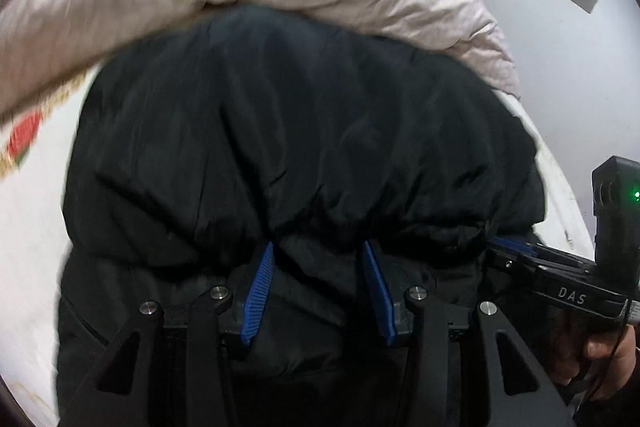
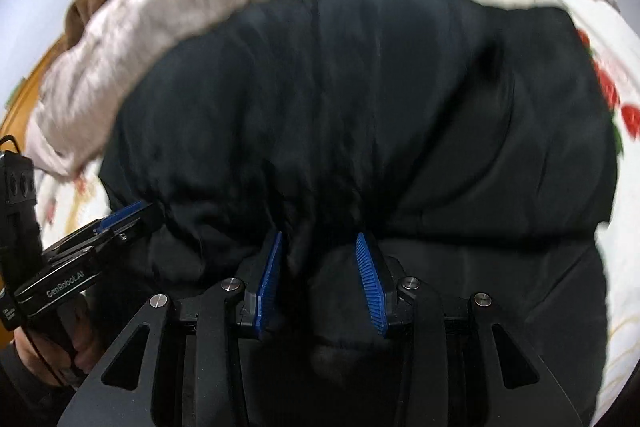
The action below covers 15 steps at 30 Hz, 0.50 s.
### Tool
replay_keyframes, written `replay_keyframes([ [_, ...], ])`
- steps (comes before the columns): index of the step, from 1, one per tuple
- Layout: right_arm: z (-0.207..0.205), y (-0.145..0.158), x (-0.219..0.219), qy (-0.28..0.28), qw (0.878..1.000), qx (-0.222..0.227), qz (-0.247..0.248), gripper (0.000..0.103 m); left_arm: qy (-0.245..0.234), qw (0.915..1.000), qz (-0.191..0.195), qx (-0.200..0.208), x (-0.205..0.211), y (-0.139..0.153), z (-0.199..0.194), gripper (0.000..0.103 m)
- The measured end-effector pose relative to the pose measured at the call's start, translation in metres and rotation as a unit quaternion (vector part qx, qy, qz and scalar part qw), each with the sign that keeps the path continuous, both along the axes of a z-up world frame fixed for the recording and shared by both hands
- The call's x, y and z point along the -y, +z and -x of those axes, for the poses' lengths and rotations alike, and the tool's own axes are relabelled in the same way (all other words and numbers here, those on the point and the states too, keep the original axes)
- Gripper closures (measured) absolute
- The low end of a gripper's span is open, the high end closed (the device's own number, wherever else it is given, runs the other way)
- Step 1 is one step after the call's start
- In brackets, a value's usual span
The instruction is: Fold large clothes
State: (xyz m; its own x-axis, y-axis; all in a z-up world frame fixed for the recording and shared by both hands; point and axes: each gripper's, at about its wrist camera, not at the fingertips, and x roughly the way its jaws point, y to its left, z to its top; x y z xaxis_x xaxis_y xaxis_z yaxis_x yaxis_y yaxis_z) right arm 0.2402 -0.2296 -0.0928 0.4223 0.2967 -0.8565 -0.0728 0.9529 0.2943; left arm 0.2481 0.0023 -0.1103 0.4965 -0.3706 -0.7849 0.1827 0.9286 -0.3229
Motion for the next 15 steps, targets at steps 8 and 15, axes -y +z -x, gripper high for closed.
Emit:
replay_keyframes([
  [8,-0.002,-0.015,-0.001,-0.007,1.0,0.017,0.013,0.064,0.012,0.9994,-0.033,0.005,0.01,-0.012,-0.011,0.054],
  [15,0.01,0.019,-0.01,-0.001,0.999,0.024,0.029,0.063,0.014,0.9996,-0.024,-0.009,0.008,0.011,-0.002,0.054],
])
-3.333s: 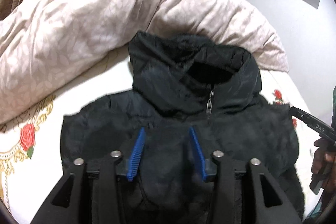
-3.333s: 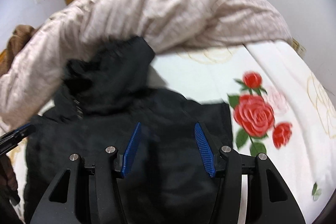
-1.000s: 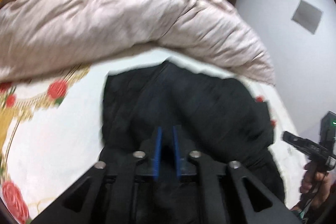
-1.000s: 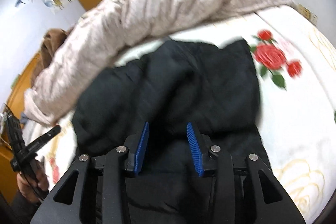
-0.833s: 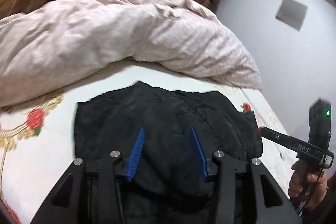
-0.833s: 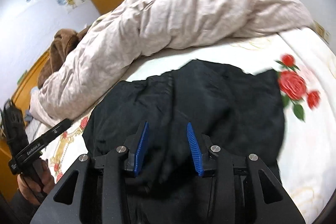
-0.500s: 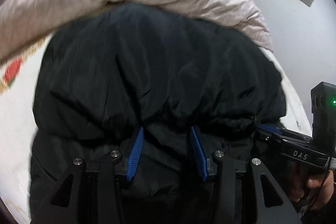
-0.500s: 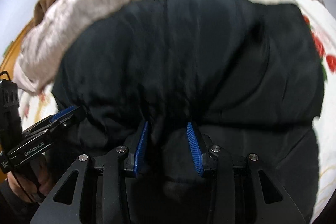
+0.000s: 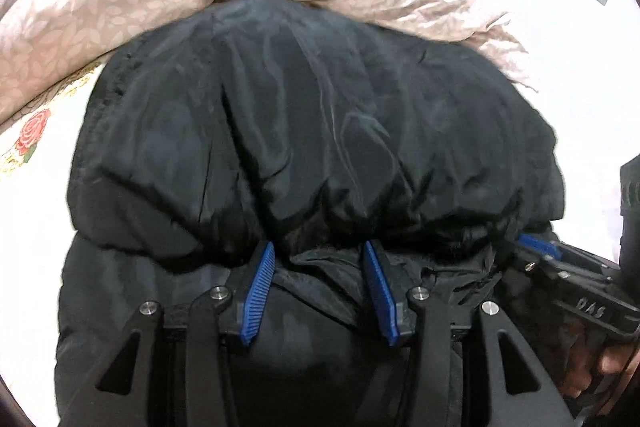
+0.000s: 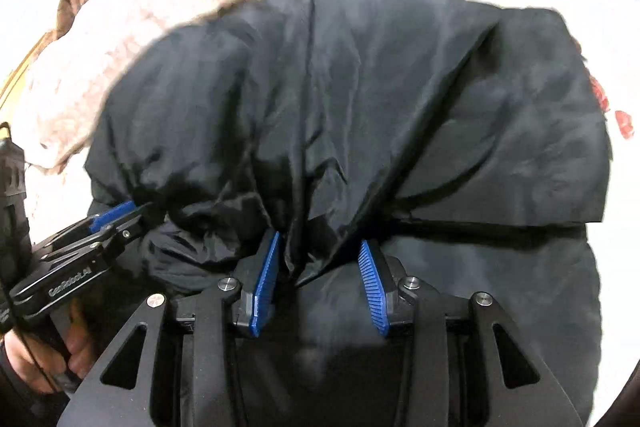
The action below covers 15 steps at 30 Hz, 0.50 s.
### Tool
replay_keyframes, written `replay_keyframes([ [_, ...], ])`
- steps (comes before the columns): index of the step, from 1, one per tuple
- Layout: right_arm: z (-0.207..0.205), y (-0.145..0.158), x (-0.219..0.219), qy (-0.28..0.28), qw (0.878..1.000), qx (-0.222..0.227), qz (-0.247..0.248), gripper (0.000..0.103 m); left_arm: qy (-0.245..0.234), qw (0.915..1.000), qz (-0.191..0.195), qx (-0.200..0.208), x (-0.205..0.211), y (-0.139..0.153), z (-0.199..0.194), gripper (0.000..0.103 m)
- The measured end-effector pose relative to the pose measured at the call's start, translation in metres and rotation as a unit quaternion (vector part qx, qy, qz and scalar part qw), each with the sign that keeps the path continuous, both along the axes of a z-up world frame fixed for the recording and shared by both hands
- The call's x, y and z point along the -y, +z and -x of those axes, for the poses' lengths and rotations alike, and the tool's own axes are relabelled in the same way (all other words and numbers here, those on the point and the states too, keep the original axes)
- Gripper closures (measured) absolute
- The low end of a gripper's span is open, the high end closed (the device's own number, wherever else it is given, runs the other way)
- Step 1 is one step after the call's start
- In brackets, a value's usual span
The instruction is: Fold large clothes
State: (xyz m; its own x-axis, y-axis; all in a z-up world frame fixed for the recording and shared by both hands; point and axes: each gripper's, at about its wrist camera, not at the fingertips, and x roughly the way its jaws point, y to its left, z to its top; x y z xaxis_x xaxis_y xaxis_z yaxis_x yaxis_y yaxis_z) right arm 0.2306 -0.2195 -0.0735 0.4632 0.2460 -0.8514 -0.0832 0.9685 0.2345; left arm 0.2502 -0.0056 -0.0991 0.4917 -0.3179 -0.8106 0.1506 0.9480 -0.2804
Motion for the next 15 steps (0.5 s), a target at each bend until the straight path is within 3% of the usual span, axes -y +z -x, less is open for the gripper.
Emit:
replay_keyframes([
  [4,0.016,0.051,0.008,0.004,0.997,0.079,-0.005,0.062,-0.006,0.9992,0.014,0.038,-0.017,0.034,0.02,0.054],
  [7,0.0,0.065,0.021,-0.012,0.994,0.108,-0.002,0.062,0.014,0.9973,0.003,0.071,-0.028,0.053,0.011,0.054],
  [10,-0.034,0.059,0.04,-0.035,0.993,0.108,0.005,0.062,0.05,0.9962,-0.013,0.071,-0.045,0.048,-0.014,0.054],
  [15,-0.061,0.01,0.075,-0.072,0.996,0.045,-0.01,0.062,0.06,0.997,-0.029,0.041,-0.05,0.012,-0.029,0.054],
])
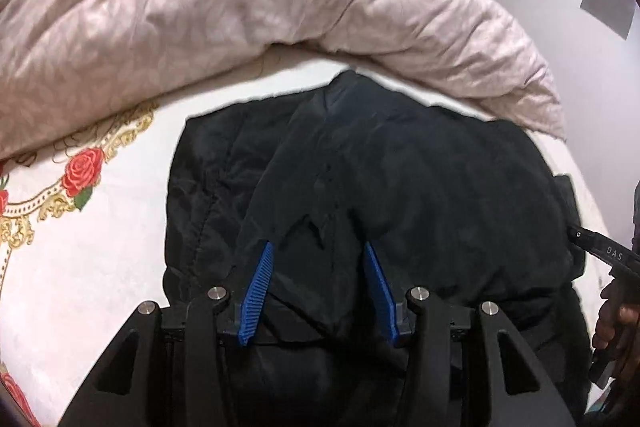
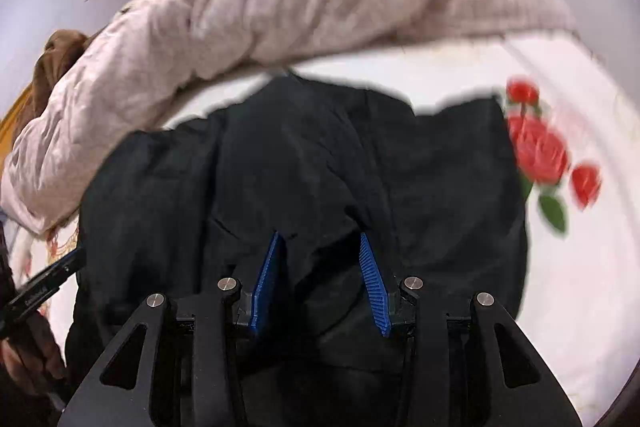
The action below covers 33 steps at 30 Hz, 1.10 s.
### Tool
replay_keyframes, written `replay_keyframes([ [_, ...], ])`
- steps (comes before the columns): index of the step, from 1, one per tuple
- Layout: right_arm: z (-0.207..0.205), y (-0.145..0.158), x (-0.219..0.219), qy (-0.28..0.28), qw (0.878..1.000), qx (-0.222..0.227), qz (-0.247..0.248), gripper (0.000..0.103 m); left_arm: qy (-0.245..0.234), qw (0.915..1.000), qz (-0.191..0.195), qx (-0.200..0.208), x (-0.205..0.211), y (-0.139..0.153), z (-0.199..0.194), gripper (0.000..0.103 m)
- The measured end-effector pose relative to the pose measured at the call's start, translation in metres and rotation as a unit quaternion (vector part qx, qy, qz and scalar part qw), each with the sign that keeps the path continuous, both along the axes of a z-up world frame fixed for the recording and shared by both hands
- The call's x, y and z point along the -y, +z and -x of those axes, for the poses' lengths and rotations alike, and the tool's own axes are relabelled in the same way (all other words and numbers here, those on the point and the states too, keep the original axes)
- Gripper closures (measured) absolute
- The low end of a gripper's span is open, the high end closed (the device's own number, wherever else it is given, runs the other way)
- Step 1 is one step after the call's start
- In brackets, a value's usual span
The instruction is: Fold large clothes
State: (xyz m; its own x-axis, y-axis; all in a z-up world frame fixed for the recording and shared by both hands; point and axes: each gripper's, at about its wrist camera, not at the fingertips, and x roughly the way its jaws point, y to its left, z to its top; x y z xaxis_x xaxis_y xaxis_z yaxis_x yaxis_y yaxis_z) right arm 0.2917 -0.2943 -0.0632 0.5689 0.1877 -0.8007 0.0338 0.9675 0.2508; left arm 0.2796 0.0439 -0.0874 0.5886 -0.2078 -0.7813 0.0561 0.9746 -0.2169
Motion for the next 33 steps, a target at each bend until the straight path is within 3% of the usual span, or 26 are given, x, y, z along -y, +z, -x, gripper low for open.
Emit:
replay_keyframes([
  [4,0.003,-0.002,-0.002,0.005,1.0,0.004,0.011,0.062,-0.011,0.9997,-0.02,0.003,-0.001,0.001,0.004,0.054],
  [11,0.048,0.031,-0.012,0.024,0.999,0.045,-0.014,0.062,-0.012,0.9995,0.012,0.028,-0.007,0.028,0.042,0.054],
  [16,0.065,-0.003,-0.051,0.068,0.998,-0.001,-0.019,0.062,-0.036,0.9991,0.023,-0.002,0.014,0.006,0.056,0.054],
  [22,0.046,-0.037,-0.062,0.062,0.997,-0.04,-0.002,0.062,-0.046,0.9982,0.001,-0.039,0.038,-0.028,0.046,0.054],
  [28,0.053,-0.017,-0.063,0.06,0.997,-0.036,0.006,0.062,-0.048,0.998,-0.014,-0.039,0.04,-0.018,0.05,0.054],
  [33,0.086,0.016,-0.057,0.057,0.998,-0.008,0.001,0.062,-0.046,0.9985,-0.024,-0.016,0.035,0.009,0.081,0.054],
])
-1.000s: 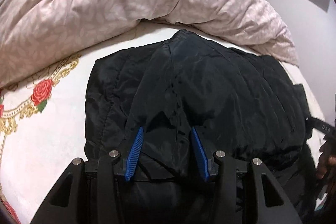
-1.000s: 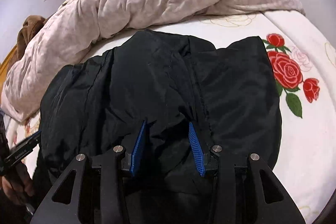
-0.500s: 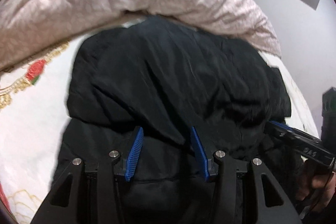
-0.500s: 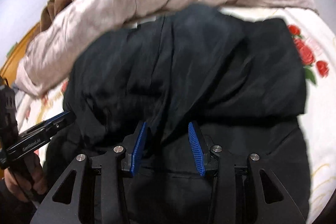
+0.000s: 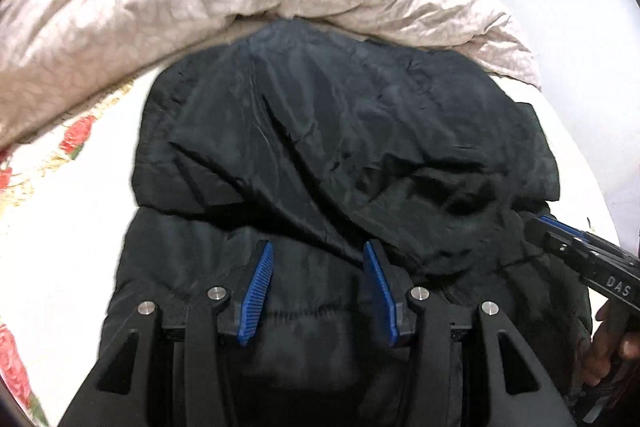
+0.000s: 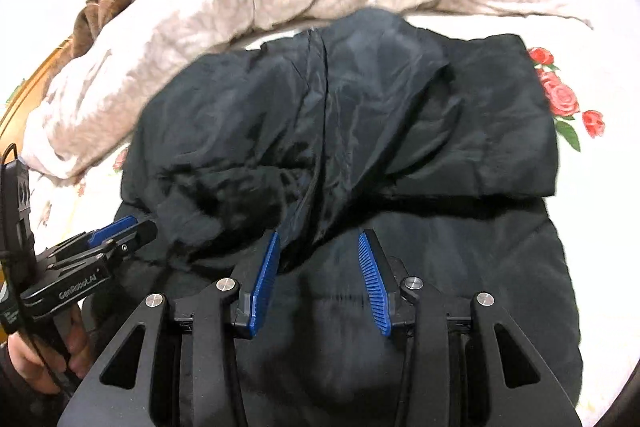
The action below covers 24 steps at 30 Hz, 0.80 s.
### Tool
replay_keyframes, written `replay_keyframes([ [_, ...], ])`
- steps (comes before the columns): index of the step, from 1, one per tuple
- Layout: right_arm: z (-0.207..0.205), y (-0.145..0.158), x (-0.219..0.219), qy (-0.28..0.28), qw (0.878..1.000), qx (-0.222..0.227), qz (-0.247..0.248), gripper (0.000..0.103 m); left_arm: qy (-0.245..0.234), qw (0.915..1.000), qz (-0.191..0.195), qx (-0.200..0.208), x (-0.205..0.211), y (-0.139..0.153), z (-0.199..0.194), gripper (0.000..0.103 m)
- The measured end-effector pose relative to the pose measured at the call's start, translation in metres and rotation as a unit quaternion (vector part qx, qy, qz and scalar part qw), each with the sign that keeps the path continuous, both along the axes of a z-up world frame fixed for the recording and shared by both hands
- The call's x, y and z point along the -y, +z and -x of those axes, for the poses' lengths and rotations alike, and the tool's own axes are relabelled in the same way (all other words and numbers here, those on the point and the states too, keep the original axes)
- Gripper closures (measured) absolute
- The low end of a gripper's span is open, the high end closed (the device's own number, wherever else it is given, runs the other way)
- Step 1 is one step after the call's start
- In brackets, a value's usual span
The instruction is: Fold large clothes
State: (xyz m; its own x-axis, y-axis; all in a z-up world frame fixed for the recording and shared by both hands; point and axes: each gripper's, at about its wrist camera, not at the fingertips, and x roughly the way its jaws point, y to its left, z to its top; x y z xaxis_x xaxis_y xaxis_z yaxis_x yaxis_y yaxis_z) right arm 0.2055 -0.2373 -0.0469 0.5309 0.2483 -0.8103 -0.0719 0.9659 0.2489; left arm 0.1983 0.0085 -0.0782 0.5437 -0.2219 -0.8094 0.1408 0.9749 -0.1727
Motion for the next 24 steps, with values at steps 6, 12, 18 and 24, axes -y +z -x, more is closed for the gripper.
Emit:
replay_keyframes([
  [6,0.055,0.03,0.007,0.006,1.0,0.027,0.004,0.061,0.004,0.9995,-0.011,0.029,-0.011,0.029,0.058,0.054],
  [12,0.109,0.042,0.016,-0.005,0.999,0.036,0.005,0.061,0.01,0.9989,-0.014,0.043,-0.026,0.052,0.106,0.054],
  [18,0.151,0.041,0.024,-0.017,0.999,0.03,0.008,0.06,0.013,0.9981,-0.023,0.056,-0.034,0.064,0.145,0.054],
  [24,0.184,0.039,0.033,-0.029,0.999,0.034,0.018,0.059,0.021,0.9976,-0.035,0.056,-0.044,0.063,0.174,0.054],
])
